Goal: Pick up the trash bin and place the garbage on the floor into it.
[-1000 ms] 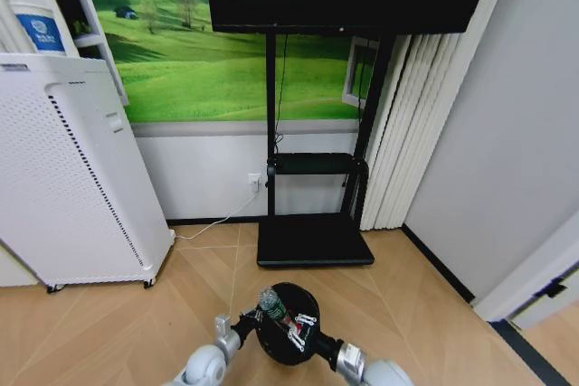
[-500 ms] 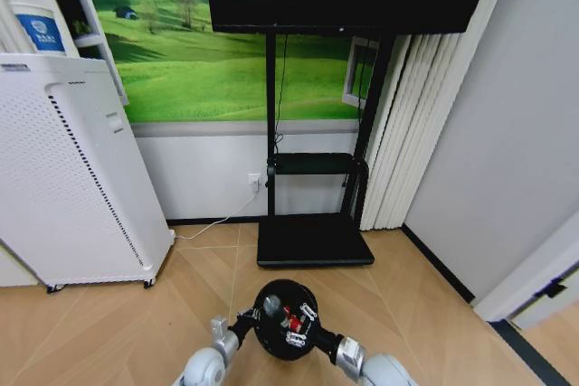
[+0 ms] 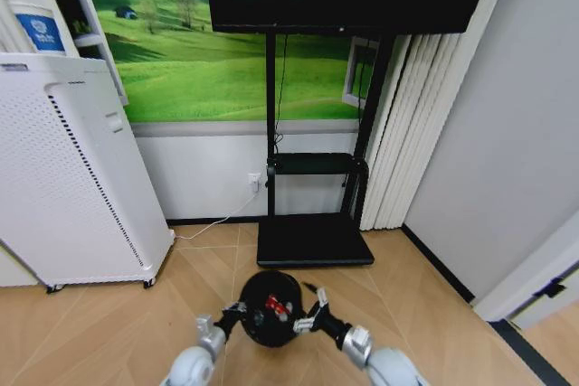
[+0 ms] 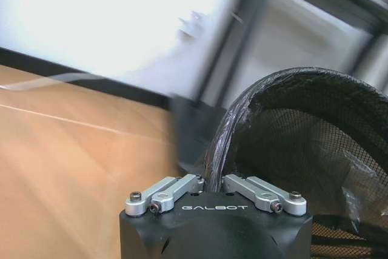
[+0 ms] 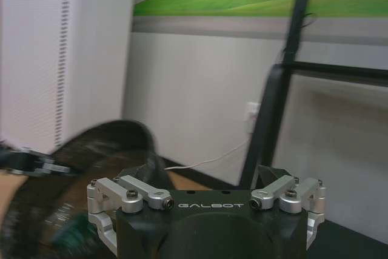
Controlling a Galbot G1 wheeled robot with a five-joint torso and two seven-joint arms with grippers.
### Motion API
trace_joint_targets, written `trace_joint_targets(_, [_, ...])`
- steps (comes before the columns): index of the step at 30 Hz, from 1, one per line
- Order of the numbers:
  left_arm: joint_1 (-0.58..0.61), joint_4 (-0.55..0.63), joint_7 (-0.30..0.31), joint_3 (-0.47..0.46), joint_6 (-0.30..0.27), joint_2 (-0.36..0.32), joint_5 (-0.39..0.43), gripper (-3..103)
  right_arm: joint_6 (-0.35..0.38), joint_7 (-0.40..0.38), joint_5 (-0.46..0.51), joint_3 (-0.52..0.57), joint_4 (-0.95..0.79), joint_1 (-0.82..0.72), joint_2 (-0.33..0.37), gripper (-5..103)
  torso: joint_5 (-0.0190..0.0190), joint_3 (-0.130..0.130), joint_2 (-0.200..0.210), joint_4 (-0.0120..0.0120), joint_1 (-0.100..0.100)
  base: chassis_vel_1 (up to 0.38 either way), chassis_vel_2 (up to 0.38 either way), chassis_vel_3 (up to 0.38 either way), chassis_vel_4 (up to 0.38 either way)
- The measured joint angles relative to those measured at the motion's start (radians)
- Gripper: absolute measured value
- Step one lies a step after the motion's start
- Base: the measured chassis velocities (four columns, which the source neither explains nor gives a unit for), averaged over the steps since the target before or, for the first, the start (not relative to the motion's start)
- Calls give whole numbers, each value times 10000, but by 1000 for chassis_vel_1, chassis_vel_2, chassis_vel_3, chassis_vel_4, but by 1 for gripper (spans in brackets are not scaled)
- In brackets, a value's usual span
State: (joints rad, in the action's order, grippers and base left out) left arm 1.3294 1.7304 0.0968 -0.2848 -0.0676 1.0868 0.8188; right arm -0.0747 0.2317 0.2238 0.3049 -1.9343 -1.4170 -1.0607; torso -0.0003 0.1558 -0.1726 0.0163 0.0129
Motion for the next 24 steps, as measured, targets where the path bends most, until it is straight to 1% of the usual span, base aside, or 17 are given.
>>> trace_joint_targets(1, [189, 321, 295, -390, -83, -18, 119, 2, 120, -231, 58, 203, -52, -37, -148, 100, 0, 0, 0, 0, 0, 0, 0, 0, 0])
trace_joint_targets(2, [189, 321, 295, -390, -83, -18, 119, 2, 120, -231, 58, 203, -52, -37, -148, 100, 0, 0, 0, 0, 0, 0, 0, 0, 0])
trace_joint_targets(3, [548, 862, 878, -1033, -231, -73, 306, 2, 234, -492, 89, 450, -75, -80, -354, 100, 3, -1, 0, 2, 0, 0, 0, 0, 0])
trace_joint_targets(4, [548, 862, 878, -1033, -231, -73, 306, 2, 234, -492, 89, 450, -75, -80, -354, 100, 3, -1, 0, 2, 0, 0, 0, 0, 0])
trace_joint_targets(6, [1345, 1841, 1957, -2305, -692, -171, 812, 2, 370, -835, 145, 906, -76, -174, -427, 100, -2, -1, 0, -1, 0, 0, 0, 0, 0])
trace_joint_targets(7, [1345, 1841, 1957, -2305, -692, -171, 812, 2, 370, -835, 145, 906, -76, -174, -427, 100, -2, -1, 0, -1, 0, 0, 0, 0, 0])
trace_joint_targets(9, [2278, 2831, 2933, -3778, -1138, -165, 1722, 2, 448, -1045, 259, 1396, -50, -220, -405, 100, 5, -1, -1, -6, -1, 0, 0, 0, 0])
trace_joint_targets(13, [2452, 2993, 3138, -4018, -1236, -149, 1931, 2, 458, -1063, 283, 1459, -32, -224, -403, 100, 4, -1, -1, -5, -1, 0, 0, 0, 0])
trace_joint_targets(14, [2479, 3010, 3161, -4038, -1259, -142, 1976, 2, 460, -1064, 285, 1469, -28, -224, -401, 100, -5, -1, -1, -2, -1, 0, 0, 0, 0])
trace_joint_targets(16, [2498, 3070, 3337, -4086, -1294, -122, 2124, 2, 476, -1086, 306, 1485, -14, -218, -410, 100, -1, 0, 0, 9, -1, 0, 0, 0, 0])
trace_joint_targets(17, [2892, 3799, 4479, -4742, -1469, 264, 2771, 2, 619, -1385, 428, 1856, 110, -157, -682, 100, -15, 2, 0, 16, 1, 0, 0, 0, 0])
trace_joint_targets(18, [2892, 3799, 4479, -4742, -1469, 264, 2771, 2, 619, -1385, 428, 1856, 110, -157, -682, 100, -15, 2, 0, 16, 1, 0, 0, 0, 0])
trace_joint_targets(19, [3371, 4347, 5187, -5167, -1450, 559, 3037, 2, 671, -1528, 456, 2080, 151, -183, -911, 100, 10, -2, -2, -2, -1, 0, 0, 0, 0])
trace_joint_targets(20, [3762, 4550, 5624, -5376, -1461, 715, 3217, 2, 696, -1627, 449, 2320, 164, -296, -1208, 100, 30, -2, -2, -10, 0, 0, 0, 0, 0])
trace_joint_targets(22, [4011, 4557, 5666, -5515, -1556, 799, 3221, 2, 703, -1693, 388, 2521, 162, -411, -1395, 100, 14, 0, -2, -5, 0, 0, 0, 0, 0])
trace_joint_targets(23, [4318, 4455, 5412, -5745, -1611, 908, 3087, 2, 703, -1768, 325, 2703, 145, -526, -1595, 100, -24, -1, -2, -4, -1, 31, -3, 22, 58])
trace_joint_targets(24, [4643, 4330, 4932, -6110, -1626, 1005, 2909, 2, 703, -1832, 286, 2743, 128, -576, -1688, 100, -5, -1, -2, -4, -1, 0, 0, 0, 0])
